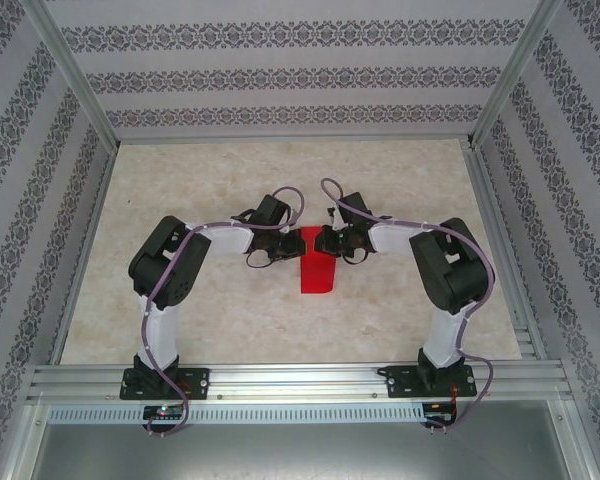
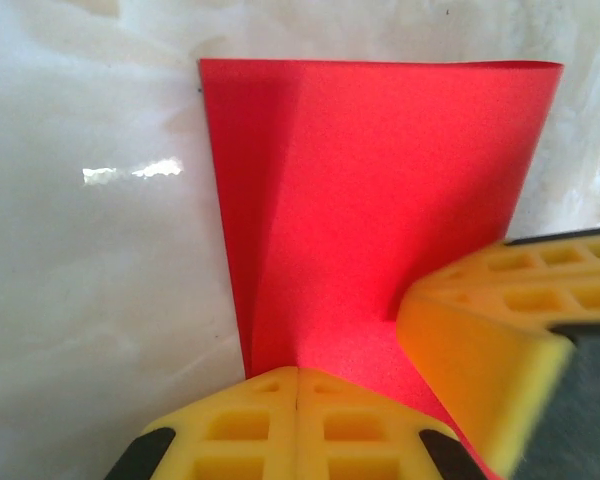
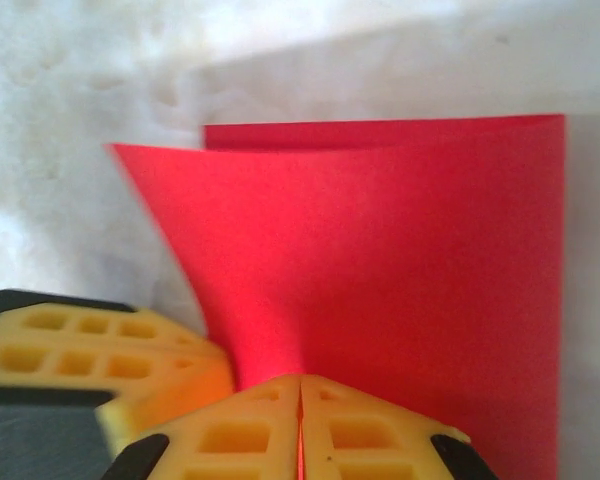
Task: Fold a paper plane with a square sheet of paper (pick it up from the middle)
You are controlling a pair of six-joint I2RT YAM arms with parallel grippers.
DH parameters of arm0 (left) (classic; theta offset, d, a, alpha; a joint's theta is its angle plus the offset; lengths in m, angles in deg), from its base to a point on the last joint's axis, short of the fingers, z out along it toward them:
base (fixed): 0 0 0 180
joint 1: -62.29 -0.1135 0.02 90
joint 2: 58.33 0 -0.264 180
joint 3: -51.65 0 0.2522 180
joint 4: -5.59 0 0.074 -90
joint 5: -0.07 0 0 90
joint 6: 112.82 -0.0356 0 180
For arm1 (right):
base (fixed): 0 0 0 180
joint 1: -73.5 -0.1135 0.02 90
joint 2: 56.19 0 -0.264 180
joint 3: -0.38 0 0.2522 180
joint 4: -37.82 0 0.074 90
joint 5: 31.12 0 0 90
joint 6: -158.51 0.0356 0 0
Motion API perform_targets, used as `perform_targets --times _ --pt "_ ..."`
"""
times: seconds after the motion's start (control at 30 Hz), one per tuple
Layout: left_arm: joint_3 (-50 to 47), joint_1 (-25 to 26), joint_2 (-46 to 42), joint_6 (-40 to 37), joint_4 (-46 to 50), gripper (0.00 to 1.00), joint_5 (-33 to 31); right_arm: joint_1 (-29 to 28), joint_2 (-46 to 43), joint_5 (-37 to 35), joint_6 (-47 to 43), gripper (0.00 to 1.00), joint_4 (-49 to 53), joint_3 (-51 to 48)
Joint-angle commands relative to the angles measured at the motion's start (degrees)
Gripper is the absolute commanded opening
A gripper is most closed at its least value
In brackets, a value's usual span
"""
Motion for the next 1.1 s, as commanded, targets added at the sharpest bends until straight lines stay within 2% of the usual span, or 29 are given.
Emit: perform_targets --times 0.0,0.33,0.53,0.8,1.07 --pt "-3.13 0.45 5.99 -0.42 10.43 0.00 -9.77 1.57 -0.12 -0.37 1.11 0.09 -2.29 -0.97" --pt "-3.46 0.49 6.30 -0.81 10.66 0.00 -10.07 8.31 -1.89 -1.49 -0.28 0.09 -3.00 -5.82" --pt "-3.30 0.45 6.40 -0.96 10.65 0.00 -9.85 6.77 -4.31 -0.45 2.18 0.09 -5.48 -3.05" --pt "-3.02 0.46 6.60 -0.65 10.82 0.00 -9.85 3.33 1.93 0.60 3.73 0.10 -6.58 2.78" --pt "-3.02 0.45 6.68 -0.95 10.93 0.00 -9.71 5.28 4.32 -0.37 3.74 0.10 -6.27 3.24"
